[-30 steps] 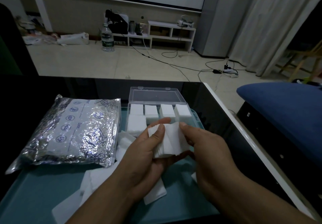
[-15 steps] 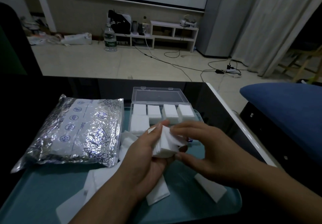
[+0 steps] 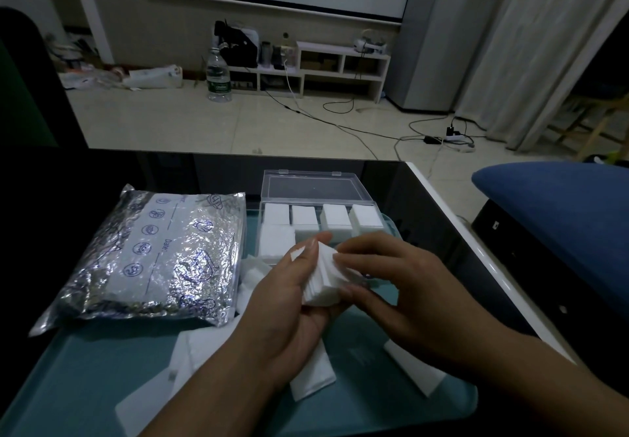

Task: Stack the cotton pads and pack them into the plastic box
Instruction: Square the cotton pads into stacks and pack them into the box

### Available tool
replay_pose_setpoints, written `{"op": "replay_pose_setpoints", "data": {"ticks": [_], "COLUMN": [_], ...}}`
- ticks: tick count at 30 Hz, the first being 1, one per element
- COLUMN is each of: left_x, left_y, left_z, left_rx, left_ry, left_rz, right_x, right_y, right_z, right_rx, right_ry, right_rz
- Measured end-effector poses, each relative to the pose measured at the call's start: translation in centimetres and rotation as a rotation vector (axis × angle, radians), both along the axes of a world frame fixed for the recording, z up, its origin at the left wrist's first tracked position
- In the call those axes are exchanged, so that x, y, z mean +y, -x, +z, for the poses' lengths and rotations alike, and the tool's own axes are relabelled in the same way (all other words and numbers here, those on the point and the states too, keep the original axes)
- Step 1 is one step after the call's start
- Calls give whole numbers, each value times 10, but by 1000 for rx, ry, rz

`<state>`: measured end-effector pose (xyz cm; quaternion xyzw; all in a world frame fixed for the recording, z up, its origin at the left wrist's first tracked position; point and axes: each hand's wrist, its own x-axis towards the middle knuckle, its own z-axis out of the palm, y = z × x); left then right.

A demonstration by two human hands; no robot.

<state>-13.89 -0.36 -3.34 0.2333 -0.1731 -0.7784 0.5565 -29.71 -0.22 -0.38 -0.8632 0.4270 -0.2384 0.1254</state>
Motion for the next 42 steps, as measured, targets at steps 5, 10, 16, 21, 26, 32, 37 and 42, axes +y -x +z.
{"op": "replay_pose_setpoints", "data": {"ticks": [5,10,16,21,26,32,37,42], "left_x": [1,2,4,5,2,1,2,2], "left_y": [0,0,2,1,2,-1,-1,1], "left_z": [2,2,3,0,-6,-5,-8,-9], "left_rx": [38,-10,-12,-45,-31,8,-21,-36], "left_ry": [-17,12,25,4,-13,-14,0,24], "left_rz": [-5,-20,-85,-197,-216,-214,-243,-224], "right_x": [-1,-1,1,0,1,2,2,2], "right_y": [1,0,3,5,6,5,3,2], "right_z": [0,-2,9,13,13,15,12,11], "right_rx": [-74,-6,-35,-94,-42,-31,-31,-17], "right_ry": [-4,-27,-145,-311,-244,-171,-181,-178], "right_rz": [-12,10,-34,-30,-22,32,2,0]}}
